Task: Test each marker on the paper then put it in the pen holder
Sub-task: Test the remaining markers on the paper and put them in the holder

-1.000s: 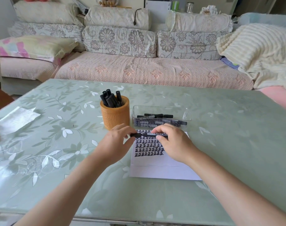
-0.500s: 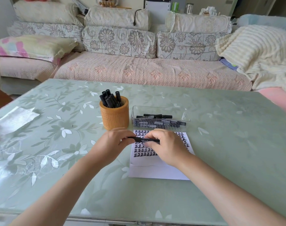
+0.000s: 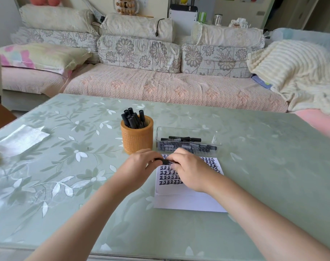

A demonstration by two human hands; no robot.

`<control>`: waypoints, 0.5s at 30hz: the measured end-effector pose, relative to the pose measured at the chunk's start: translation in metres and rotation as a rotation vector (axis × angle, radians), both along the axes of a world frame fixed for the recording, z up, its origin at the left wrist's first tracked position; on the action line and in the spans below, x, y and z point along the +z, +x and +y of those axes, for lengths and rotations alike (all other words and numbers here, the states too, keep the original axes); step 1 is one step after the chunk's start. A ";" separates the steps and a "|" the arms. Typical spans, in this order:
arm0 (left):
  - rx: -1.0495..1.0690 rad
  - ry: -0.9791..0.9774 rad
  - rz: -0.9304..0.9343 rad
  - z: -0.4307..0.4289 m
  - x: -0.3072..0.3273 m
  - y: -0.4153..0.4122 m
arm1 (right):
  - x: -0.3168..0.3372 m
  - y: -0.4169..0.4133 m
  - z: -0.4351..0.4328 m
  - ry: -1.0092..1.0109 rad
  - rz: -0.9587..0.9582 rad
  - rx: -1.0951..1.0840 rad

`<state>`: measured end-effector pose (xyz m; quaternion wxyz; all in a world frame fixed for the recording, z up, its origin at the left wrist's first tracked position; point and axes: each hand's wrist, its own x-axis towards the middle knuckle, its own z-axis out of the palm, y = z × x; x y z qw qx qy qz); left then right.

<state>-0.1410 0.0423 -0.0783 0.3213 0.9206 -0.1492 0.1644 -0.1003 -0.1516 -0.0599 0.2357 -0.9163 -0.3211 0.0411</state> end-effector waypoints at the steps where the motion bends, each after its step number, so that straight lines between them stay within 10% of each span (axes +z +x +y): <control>1: 0.009 -0.001 -0.008 0.002 -0.001 0.002 | 0.001 0.002 0.002 0.003 0.008 -0.021; 15: 0.068 0.228 0.125 0.020 -0.030 0.018 | 0.061 0.040 0.053 0.554 -0.222 -0.313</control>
